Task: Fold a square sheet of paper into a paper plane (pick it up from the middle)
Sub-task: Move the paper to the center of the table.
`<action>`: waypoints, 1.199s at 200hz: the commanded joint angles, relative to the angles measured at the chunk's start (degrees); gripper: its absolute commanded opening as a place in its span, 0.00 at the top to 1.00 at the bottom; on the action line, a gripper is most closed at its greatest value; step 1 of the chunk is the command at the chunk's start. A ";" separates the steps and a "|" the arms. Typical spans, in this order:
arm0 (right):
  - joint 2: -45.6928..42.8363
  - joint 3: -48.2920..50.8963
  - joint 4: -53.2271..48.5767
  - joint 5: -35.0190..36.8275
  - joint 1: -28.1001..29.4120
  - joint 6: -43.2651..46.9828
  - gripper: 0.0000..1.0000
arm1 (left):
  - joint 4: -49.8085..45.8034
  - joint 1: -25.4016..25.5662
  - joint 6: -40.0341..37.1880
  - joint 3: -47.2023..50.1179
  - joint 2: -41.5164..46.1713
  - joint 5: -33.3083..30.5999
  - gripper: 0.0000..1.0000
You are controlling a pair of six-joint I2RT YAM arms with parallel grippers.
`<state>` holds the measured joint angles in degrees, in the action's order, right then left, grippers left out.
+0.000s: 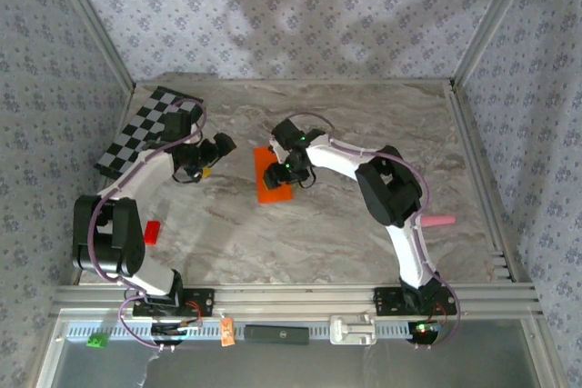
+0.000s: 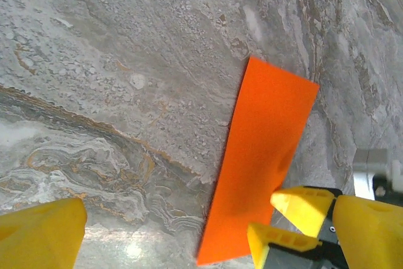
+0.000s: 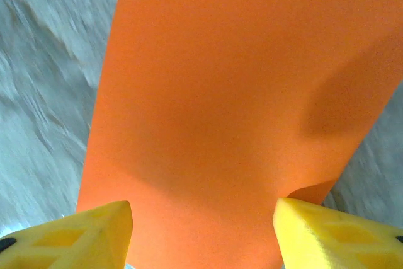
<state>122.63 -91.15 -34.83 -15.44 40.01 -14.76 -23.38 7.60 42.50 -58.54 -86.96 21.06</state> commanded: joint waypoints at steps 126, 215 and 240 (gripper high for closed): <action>-7.13 8.23 8.29 -0.75 -4.15 -14.33 0.48 | 8.33 13.44 12.97 5.84 -1.76 7.13 0.01; -3.10 10.37 7.60 -1.62 -5.02 -14.46 0.59 | 13.70 19.24 16.72 6.25 -7.18 9.70 0.23; -3.31 13.40 10.07 -3.62 -6.23 -16.54 0.59 | 13.88 20.21 17.00 5.75 -8.76 9.70 0.36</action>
<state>117.97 -80.95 -25.04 -17.63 35.05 -28.86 -10.92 26.83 59.09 -51.88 -94.39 29.39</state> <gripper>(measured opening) 0.415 0.692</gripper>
